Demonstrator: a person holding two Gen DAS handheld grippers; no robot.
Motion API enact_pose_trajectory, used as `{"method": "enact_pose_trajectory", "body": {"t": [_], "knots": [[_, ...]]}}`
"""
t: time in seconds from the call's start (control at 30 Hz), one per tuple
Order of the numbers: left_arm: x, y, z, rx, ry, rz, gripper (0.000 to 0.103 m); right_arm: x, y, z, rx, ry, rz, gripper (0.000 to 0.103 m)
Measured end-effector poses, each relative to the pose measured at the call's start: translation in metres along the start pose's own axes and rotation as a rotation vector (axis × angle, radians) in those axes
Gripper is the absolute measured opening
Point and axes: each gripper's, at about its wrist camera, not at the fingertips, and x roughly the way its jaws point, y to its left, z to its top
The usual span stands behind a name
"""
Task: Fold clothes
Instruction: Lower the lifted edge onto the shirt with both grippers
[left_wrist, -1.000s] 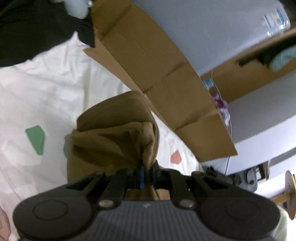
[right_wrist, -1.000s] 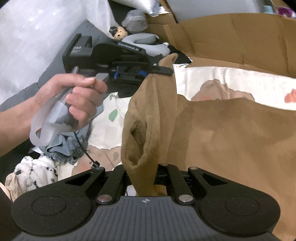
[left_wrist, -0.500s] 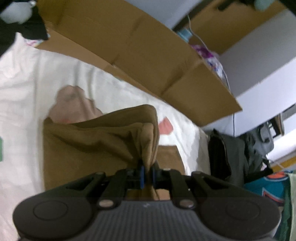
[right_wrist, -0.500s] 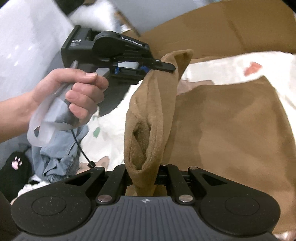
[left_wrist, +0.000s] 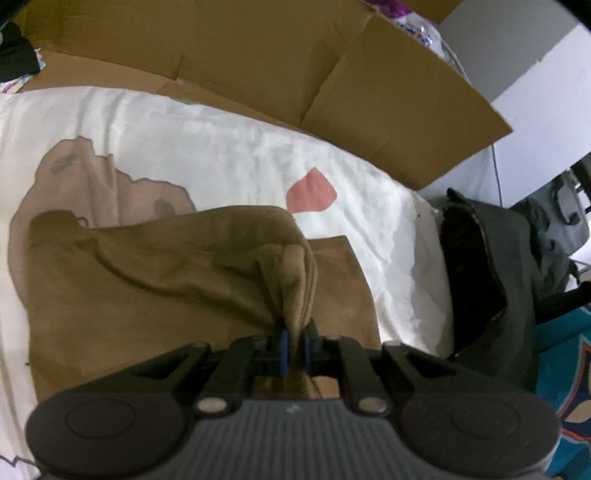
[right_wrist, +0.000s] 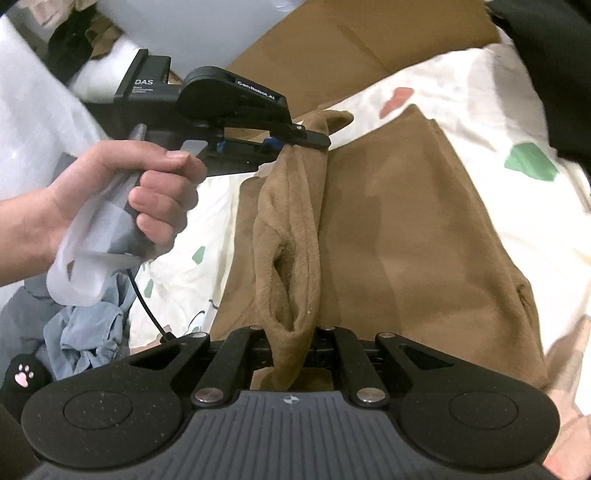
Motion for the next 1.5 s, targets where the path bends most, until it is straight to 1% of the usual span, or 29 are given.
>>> {"method": "enact_pose_trajectory", "body": {"t": [0.1, 0.4, 0.5, 0.6, 0.7, 0.77, 0.83, 0.9, 1.0, 1.13, 1.2, 1.23, 1.27, 1.3, 1.33, 1.5], "knots": [[0.010, -0.008, -0.001, 0.010, 0.005, 0.012, 0.009, -0.003, -0.010, -0.001, 0.037, -0.014, -0.016, 0.003], [0.039, -0.043, -0.006, 0.062, 0.057, 0.039, 0.009, -0.015, -0.042, -0.016, 0.191, -0.042, -0.054, 0.003], [0.050, -0.053, -0.008, 0.084, 0.080, 0.053, 0.009, -0.020, -0.051, -0.022, 0.231, -0.045, -0.072, 0.003], [0.062, -0.061, -0.011, 0.117, 0.118, 0.090, 0.010, -0.022, -0.061, -0.026, 0.270, -0.046, -0.111, 0.006], [0.074, -0.062, -0.008, 0.140, 0.157, 0.118, 0.011, -0.032, -0.068, -0.029, 0.271, -0.050, -0.146, 0.008], [0.078, -0.063, -0.004, 0.140, 0.180, 0.124, 0.015, -0.036, -0.068, -0.026, 0.286, -0.059, -0.139, 0.011], [0.082, -0.065, 0.002, 0.143, 0.204, 0.134, 0.015, -0.039, -0.067, -0.022, 0.291, -0.059, -0.139, 0.013], [0.083, -0.070, 0.007, 0.146, 0.222, 0.145, 0.018, -0.042, -0.069, -0.022, 0.304, -0.062, -0.136, 0.015], [0.086, -0.077, 0.015, 0.156, 0.234, 0.172, 0.024, -0.050, -0.075, -0.023, 0.340, -0.078, -0.127, 0.016], [0.094, -0.080, 0.026, 0.115, 0.263, 0.199, 0.025, -0.054, -0.081, -0.024, 0.353, -0.081, -0.127, 0.016], [0.101, -0.079, 0.029, 0.103, 0.290, 0.214, 0.023, -0.055, -0.080, -0.025, 0.343, -0.079, -0.128, 0.015], [0.102, -0.080, 0.029, 0.107, 0.295, 0.224, 0.018, -0.056, -0.080, -0.026, 0.338, -0.077, -0.128, 0.014], [0.102, -0.081, 0.030, 0.111, 0.297, 0.234, 0.013, -0.056, -0.079, -0.026, 0.333, -0.079, -0.129, 0.010], [0.103, -0.082, 0.031, 0.116, 0.300, 0.244, 0.011, -0.057, -0.079, -0.025, 0.327, -0.081, -0.130, 0.007], [0.101, -0.083, 0.031, 0.120, 0.297, 0.245, 0.010, -0.057, -0.077, -0.025, 0.320, -0.084, -0.131, 0.007], [0.086, -0.090, 0.034, 0.144, 0.260, 0.208, 0.008, -0.060, -0.076, -0.024, 0.311, -0.099, -0.141, 0.005]]}}
